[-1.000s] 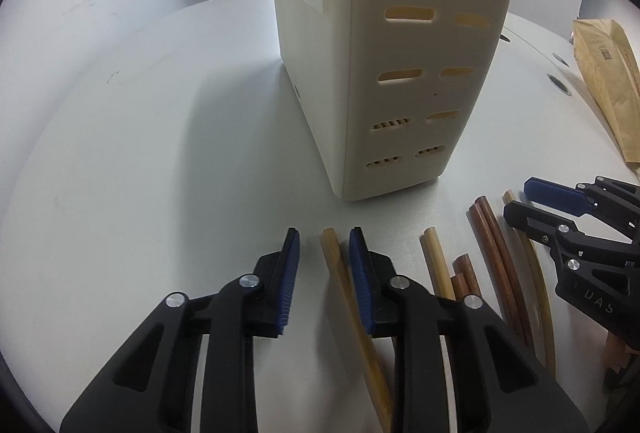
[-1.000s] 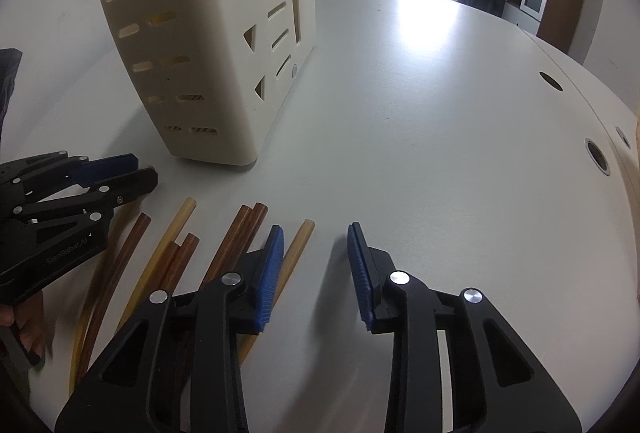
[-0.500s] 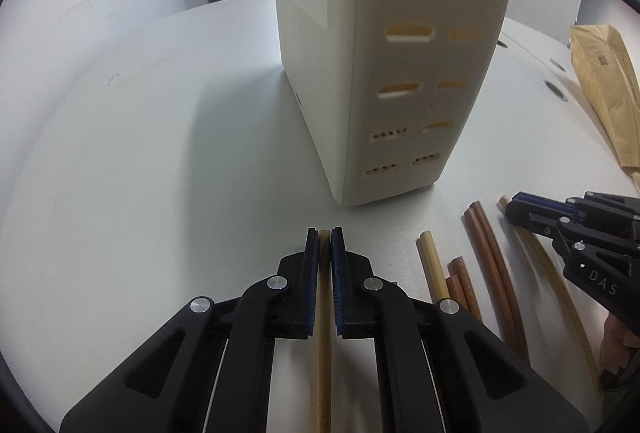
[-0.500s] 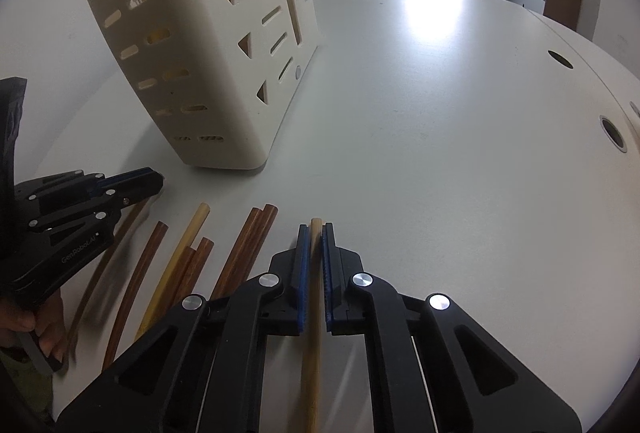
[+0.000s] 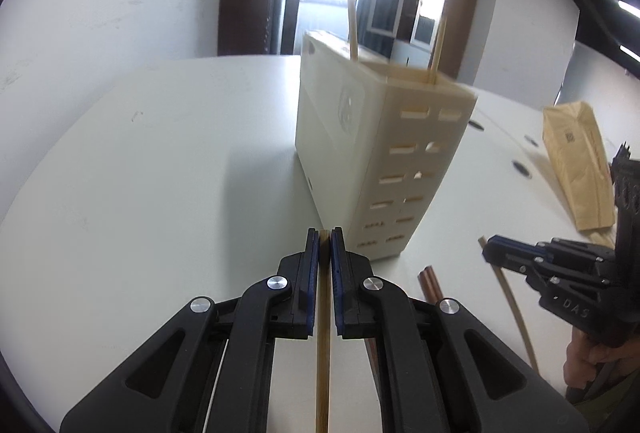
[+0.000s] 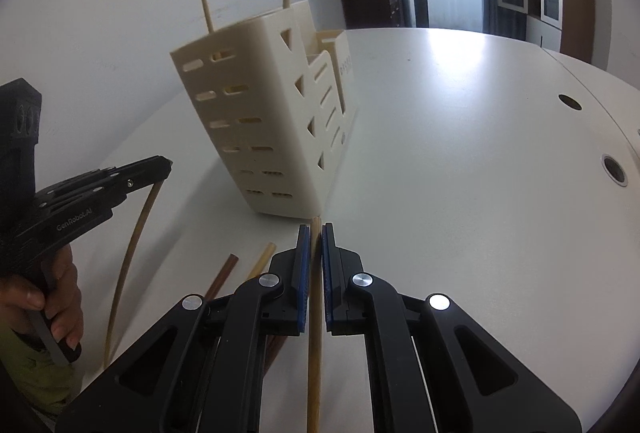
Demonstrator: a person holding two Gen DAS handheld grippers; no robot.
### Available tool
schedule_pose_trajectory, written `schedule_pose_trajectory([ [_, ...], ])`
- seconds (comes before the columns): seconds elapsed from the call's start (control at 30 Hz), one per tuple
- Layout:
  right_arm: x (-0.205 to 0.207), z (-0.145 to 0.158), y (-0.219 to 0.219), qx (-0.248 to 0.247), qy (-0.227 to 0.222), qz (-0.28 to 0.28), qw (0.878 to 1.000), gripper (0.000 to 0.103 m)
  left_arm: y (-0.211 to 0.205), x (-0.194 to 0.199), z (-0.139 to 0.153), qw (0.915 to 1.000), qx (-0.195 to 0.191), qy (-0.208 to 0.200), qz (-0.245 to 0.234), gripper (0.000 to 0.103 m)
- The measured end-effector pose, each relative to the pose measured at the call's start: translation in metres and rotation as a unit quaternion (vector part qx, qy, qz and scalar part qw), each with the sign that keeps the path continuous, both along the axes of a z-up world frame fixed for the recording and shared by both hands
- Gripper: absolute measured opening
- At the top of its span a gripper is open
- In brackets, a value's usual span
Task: Organize utensils
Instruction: 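Lift the light chopstick with the right gripper and carry it toward the caddy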
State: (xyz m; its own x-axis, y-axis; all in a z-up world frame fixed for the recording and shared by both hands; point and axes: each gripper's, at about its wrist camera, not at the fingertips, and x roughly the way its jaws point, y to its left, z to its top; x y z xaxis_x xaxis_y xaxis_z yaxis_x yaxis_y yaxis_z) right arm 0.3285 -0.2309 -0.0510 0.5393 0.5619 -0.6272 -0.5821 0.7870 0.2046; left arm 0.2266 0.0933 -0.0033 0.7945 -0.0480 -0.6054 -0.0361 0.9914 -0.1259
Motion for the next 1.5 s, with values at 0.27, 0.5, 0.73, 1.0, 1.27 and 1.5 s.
schedule_pose_trajectory([
  [0.27, -0.009, 0.019, -0.007, 0.013, -0.035, 0.006, 0.999, 0.007, -0.006, -0.022, 0.028, 0.9990, 0.012, -0.043, -0.007, 0.006],
  [0.5, -0.033, 0.049, -0.016, 0.033, -0.076, 0.016, 0.996, 0.007, -0.010, -0.043, 0.052, 0.9978, 0.022, -0.063, -0.004, 0.006],
  [0.73, -0.052, 0.072, -0.026, 0.046, -0.107, 0.021, 0.993, 0.007, -0.008, -0.054, 0.062, 0.9976, 0.011, -0.068, -0.008, 0.006],
  [1.0, -0.072, 0.087, -0.032, 0.053, -0.129, 0.024, 0.990, 0.007, -0.017, -0.074, 0.078, 0.9946, 0.018, -0.098, -0.029, 0.006],
  [1.27, -0.086, 0.109, -0.040, 0.074, -0.157, 0.024, 0.985, 0.007, -0.026, -0.086, 0.101, 0.9909, 0.028, -0.128, -0.031, 0.006],
  [1.5, -0.082, 0.122, -0.038, 0.082, -0.174, 0.020, 0.981, 0.007, -0.032, -0.081, 0.116, 0.9877, 0.029, -0.148, -0.040, 0.006],
])
